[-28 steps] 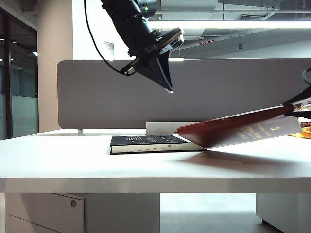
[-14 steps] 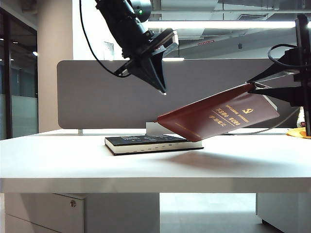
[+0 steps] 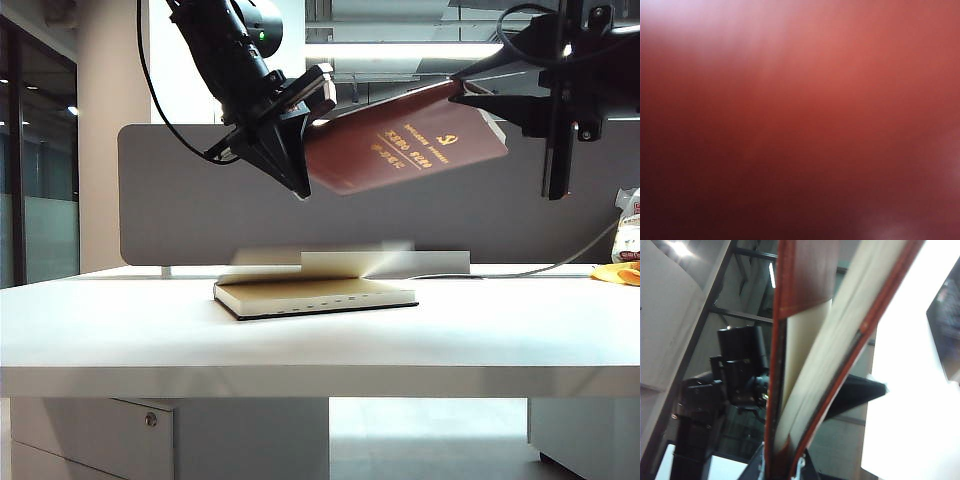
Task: Pick up the red book and place it on top of the black book.
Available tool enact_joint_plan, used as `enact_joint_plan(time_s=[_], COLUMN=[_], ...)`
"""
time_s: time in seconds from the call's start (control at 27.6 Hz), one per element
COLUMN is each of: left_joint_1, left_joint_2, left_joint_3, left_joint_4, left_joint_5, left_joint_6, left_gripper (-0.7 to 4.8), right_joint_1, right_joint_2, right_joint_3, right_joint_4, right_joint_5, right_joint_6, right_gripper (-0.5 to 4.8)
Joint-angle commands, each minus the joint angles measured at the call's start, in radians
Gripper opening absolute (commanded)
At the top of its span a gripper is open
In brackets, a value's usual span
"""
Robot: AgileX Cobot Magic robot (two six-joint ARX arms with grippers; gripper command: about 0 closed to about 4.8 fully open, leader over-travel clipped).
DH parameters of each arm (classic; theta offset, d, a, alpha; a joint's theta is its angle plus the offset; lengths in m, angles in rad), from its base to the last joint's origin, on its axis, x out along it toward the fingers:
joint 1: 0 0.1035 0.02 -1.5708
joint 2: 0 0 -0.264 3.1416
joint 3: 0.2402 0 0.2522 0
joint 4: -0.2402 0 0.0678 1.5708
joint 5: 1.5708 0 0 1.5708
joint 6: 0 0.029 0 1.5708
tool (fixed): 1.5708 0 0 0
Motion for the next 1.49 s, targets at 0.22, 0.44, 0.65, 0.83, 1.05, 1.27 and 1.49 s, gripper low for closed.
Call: enact_joint_plan(time_s=[0.22,0.44,0.65,0.83,1.05,1.27,1.49], left_joint_1=[0.014,0.015,0.052,0.063,0.088,0.095,0.095], left_joint_2=[-0.007,-0.050,-0.178,-0.259,-0.394,-0.537,-0.629], left_joint_3=[0.003,0.003,-0.006,-0.103,-0.274,-0.384,-0.387], left_joint_4=[-0.018,-0.035,-0.046,-0.022,0.045,0.084,0.071], left_joint_5=[0.005,0.000,-0.033,-0.037,-0.033,-0.033,-0.045], left_joint_6=[0.019,0.041,0.055,0.074,0.094,0.094,0.098], left_gripper=[-0.06,-0.06,-0.06,-0.06,-0.06,-0.06,-0.06], right_joint_1=[0.007,0.007,0.013,0.030,0.043,0.043,0.043], right_joint_2=[-0.023,-0.014,0.054,0.141,0.232,0.327,0.397], right_joint_3=[0.066,0.141,0.168,0.234,0.343,0.447,0.532], right_joint_4=[0.005,-0.195,-0.200,-0.219,-0.295,-0.375,-0.485], right_joint_5=[-0.004,-0.002,0.020,0.014,-0.007,-0.038,-0.071], right_joint_6=[-0.035,-0.150,-0.153,-0.159,-0.167,-0.171,-0.172], right_gripper=[-0.03,-0.03,-0.03,-0.03,-0.03,-0.03,-0.03])
